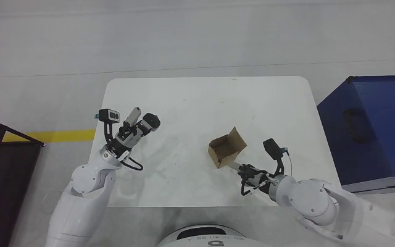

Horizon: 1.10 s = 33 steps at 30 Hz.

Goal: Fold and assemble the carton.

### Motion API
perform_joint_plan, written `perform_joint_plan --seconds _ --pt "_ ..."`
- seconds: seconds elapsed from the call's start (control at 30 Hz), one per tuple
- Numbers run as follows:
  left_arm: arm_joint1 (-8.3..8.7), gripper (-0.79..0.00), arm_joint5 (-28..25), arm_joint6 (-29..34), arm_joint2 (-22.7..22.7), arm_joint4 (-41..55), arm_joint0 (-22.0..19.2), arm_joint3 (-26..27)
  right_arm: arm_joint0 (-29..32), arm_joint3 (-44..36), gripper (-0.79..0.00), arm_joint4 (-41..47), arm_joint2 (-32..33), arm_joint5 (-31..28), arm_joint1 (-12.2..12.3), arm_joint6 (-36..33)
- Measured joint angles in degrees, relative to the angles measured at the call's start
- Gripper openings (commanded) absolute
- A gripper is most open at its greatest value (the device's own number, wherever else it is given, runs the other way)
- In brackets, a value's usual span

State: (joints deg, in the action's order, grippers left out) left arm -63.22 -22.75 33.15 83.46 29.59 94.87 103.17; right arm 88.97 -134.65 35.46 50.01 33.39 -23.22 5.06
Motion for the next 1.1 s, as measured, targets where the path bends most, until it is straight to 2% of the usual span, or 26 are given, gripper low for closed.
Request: perform_joint_plan --seconds 0.1,0.17,0.27,0.4,0.5,0.67,0.73,0.8,0.9,1.1 --pt "0.0 0.0 0.0 0.0 0.0 0.0 0.0 0.0 3.1 0.0 -0.302 -0.4 2.2 -2.4 0.9 1.0" --pt "0.0 0.0 0.0 0.0 0.0 0.0 0.0 0.0 4.8 0.0 -0.317 0.1 3.7 -3.2 1.3 2.2" --pt "0.0 0.0 0.0 0.0 0.0 0.0 0.0 0.0 6.5 0.0 -0.388 0.9 5.5 -4.2 1.6 3.0" --pt "0.0 0.0 0.0 0.0 0.0 0.0 0.0 0.0 7.4 0.0 -0.394 1.3 7.0 -5.0 1.5 2.7" --pt "0.0 0.0 0.0 0.0 0.0 0.0 0.0 0.0 7.5 0.0 -0.299 1.1 7.5 -4.7 1.2 2.3" --pt "0.0 0.0 0.0 0.0 0.0 0.0 0.0 0.0 6.4 0.9 -0.314 0.4 7.1 -3.4 0.1 0.9" --pt "0.0 0.0 0.0 0.0 0.0 0.0 0.0 0.0 5.6 1.4 -0.274 -0.1 6.2 -3.0 -0.5 -0.3" --pt "0.0 0.0 0.0 0.0 0.0 0.0 0.0 0.0 4.6 2.0 0.0 -0.6 5.2 -2.8 -1.2 -1.2" --pt "0.0 0.0 0.0 0.0 0.0 0.0 0.0 0.0 3.5 2.1 0.0 -0.6 4.1 -4.6 -2.2 -1.7" --pt "0.0 0.0 0.0 0.0 0.0 0.0 0.0 0.0 3.5 2.1 0.0 -0.6 4.1 -4.5 -2.2 -1.7"
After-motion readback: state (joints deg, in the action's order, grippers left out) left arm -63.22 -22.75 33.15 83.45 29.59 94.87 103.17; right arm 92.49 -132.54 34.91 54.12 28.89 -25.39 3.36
